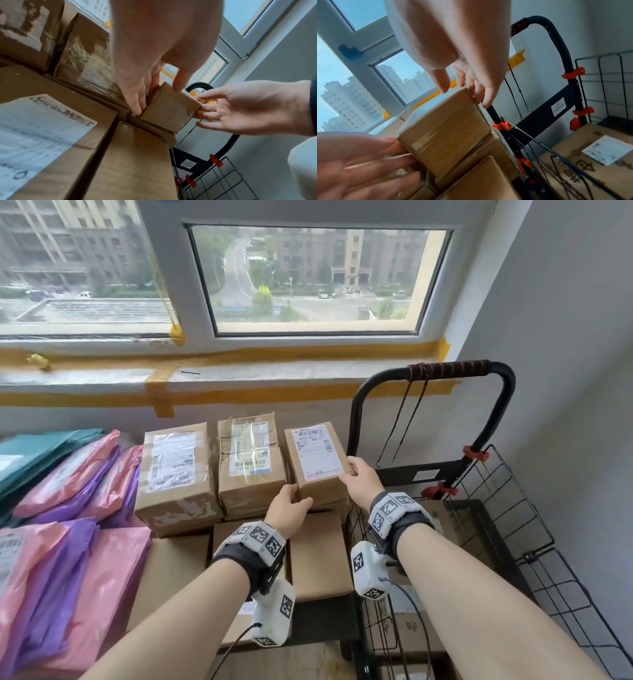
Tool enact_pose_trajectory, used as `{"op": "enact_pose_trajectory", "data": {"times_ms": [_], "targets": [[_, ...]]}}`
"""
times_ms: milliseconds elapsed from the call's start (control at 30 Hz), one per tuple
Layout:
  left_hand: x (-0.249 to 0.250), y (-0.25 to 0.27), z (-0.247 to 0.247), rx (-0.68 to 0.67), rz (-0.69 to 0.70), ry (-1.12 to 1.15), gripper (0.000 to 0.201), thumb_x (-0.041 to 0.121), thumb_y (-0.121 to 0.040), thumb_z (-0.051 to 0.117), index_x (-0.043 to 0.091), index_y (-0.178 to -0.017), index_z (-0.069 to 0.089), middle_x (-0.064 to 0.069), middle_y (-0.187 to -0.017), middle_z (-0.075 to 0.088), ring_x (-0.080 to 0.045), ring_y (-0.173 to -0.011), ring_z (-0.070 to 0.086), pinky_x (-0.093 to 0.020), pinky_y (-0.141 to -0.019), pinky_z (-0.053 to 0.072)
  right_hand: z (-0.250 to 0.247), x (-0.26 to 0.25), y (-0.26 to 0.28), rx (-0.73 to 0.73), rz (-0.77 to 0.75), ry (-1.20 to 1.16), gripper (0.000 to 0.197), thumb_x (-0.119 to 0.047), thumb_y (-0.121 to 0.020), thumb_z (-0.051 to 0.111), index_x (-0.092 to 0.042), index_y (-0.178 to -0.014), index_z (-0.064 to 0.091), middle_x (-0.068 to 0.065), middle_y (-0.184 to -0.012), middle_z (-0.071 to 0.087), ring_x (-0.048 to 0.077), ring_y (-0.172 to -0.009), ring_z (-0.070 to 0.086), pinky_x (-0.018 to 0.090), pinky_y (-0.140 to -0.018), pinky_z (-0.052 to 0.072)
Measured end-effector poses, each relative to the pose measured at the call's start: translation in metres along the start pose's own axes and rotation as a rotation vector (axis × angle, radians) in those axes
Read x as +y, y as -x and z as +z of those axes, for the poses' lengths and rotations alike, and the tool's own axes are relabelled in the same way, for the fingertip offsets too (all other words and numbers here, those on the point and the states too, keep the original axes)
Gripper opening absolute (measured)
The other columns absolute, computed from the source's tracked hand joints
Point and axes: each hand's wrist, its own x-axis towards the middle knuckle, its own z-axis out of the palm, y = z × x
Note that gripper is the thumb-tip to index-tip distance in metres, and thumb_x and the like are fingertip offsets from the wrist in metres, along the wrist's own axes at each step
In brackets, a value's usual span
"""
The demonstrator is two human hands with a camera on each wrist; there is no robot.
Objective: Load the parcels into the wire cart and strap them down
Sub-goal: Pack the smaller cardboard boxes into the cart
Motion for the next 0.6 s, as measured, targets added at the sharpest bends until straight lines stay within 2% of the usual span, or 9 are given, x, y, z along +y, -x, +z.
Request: {"op": "enact_pose_trajectory", "data": {"times_ms": [167, 267, 367, 467, 600], "targets": [[0.019, 0.012, 0.020, 0.170, -0.008, 0.126, 0.040, 0.031, -0.094, 0.052, 0.005, -0.125, 0.049, -0.007, -0.120, 0.056, -0.017, -0.103, 0.052, -0.028, -0.087, 0.041, -0.024, 0.020, 0.004, -0.005, -0.088, -0.101, 0.035, -0.016, -0.096, 0.049, -0.012, -0.131, 0.052, 0.005, -0.127, 0.059, 0.022, -0.116, 0.055, 0.033, -0.099, 0.044], [0.034, 0.025, 0.041, 0.284, -0.005, 0.254, 0.034, 0.037, -0.090, 0.056, 0.008, -0.106, 0.061, -0.009, -0.108, 0.064, -0.021, -0.100, 0.060, -0.041, -0.092, 0.050, -0.051, 0.035, 0.012, -0.028, -0.120, -0.234, 0.034, -0.013, -0.096, 0.050, -0.013, -0.130, 0.053, 0.003, -0.125, 0.060, 0.019, -0.116, 0.055, 0.031, -0.099, 0.045], [0.056, 0.045, 0.071, 0.384, -0.017, 0.401, 0.024, 0.038, -0.087, 0.061, 0.014, -0.088, 0.061, -0.009, -0.099, 0.065, -0.024, -0.096, 0.064, -0.046, -0.087, 0.054, -0.088, 0.051, 0.023, -0.083, -0.153, -0.319, 0.034, -0.009, -0.095, 0.052, -0.013, -0.129, 0.054, 0.003, -0.122, 0.061, 0.017, -0.113, 0.055, 0.033, -0.100, 0.045], [0.081, 0.067, 0.110, 0.413, -0.023, 0.477, 0.017, 0.027, -0.087, 0.065, 0.013, -0.094, 0.058, -0.010, -0.104, 0.063, -0.024, -0.098, 0.062, -0.043, -0.083, 0.057, -0.133, 0.073, 0.036, -0.107, -0.174, -0.355, 0.035, -0.007, -0.093, 0.055, -0.012, -0.127, 0.055, 0.001, -0.118, 0.061, 0.013, -0.109, 0.054, 0.029, -0.097, 0.045], [0.109, 0.085, 0.168, 0.299, -0.007, 0.528, 0.026, 0.022, -0.087, 0.066, 0.016, -0.110, 0.057, -0.011, -0.106, 0.062, -0.022, -0.100, 0.061, -0.033, -0.077, 0.056, -0.197, 0.109, 0.046, -0.108, -0.157, -0.381, 0.036, -0.002, -0.090, 0.056, -0.013, -0.124, 0.057, 0.000, -0.112, 0.061, 0.014, -0.108, 0.055, 0.027, -0.093, 0.044]]}}
